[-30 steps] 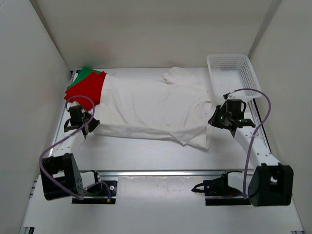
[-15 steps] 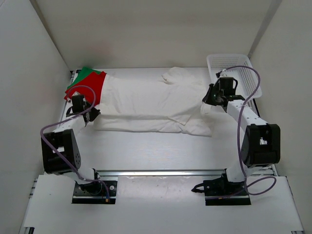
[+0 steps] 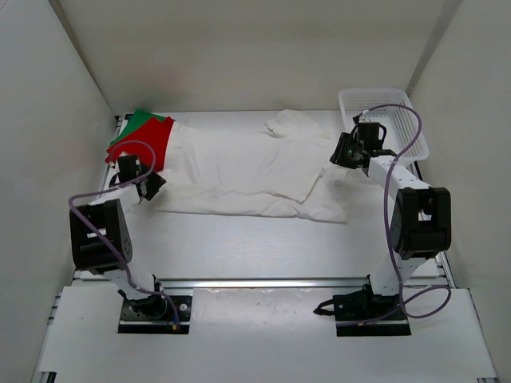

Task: Fold and stack the t-shirts
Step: Fold the flattened tshirt in 1/3 of the way

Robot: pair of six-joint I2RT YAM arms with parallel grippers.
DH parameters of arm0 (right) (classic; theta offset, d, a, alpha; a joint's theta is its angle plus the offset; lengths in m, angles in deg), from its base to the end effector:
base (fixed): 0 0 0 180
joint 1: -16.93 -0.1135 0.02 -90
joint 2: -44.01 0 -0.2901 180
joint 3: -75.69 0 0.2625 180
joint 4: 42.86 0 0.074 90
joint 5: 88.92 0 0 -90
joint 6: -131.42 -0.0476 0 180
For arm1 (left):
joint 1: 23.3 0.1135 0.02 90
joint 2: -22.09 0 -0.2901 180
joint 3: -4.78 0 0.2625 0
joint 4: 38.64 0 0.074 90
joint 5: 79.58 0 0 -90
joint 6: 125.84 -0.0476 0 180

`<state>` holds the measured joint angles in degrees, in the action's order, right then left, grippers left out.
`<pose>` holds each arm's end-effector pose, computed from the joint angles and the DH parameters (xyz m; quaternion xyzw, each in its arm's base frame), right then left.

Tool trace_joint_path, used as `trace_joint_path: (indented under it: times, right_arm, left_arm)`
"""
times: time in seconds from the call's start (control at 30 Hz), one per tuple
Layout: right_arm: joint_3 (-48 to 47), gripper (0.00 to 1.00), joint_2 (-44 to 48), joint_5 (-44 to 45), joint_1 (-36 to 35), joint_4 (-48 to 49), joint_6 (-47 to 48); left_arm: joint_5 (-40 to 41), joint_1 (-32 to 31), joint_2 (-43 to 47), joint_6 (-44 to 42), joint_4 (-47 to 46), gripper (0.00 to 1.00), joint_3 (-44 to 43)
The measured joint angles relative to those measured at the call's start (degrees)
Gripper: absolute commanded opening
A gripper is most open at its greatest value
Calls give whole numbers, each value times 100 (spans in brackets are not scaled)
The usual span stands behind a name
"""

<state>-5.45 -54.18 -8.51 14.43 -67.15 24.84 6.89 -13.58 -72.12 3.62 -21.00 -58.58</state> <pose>0.4024 0.0255 0.2438 0.0771 0.9054 0.1432 0.3922 0.3427 0.0557 0.1772 -0.3790 0.8544 -0.1187 0.3350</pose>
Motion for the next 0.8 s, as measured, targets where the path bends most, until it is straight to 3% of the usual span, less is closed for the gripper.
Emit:
trace_joint_path:
  times: [0.1,0.13,0.17,0.2,0.33,0.4,0.6,0.73,0.8]
  right_arm:
    - [-90,36,44,-9,-11,9,-33]
    - [-70,31,114,-2,-15,22,-55]
    - [-20,9,219,15,-24,35,-79]
    - [120,0,396,39,-42,122,-114]
    - [1497,0,1788,83,-179,588,-516]
    - [2173,5,2369,85,-260,789,-693]
    - [4282,39,3560,96,-98,1062,-1198]
    - [5025,45,4212,208,273,986,-1377]
    - [5125,46,4330,201,444,1060,-1436]
  left_arm:
    - [57,304,544,79,17,50,411]
    - [92,404,800,96,33,48,555]
    - [98,492,1045,116,48,48,675]
    - [111,555,1296,125,15,48,817]
    - [52,605,2214,199,-160,53,1537]
    - [-44,625,2396,245,-247,56,1945]
    - [-289,798,2221,466,-372,54,2632]
    - [-372,704,1980,605,-688,47,2618]
    - [-391,651,1849,662,-839,40,2603]
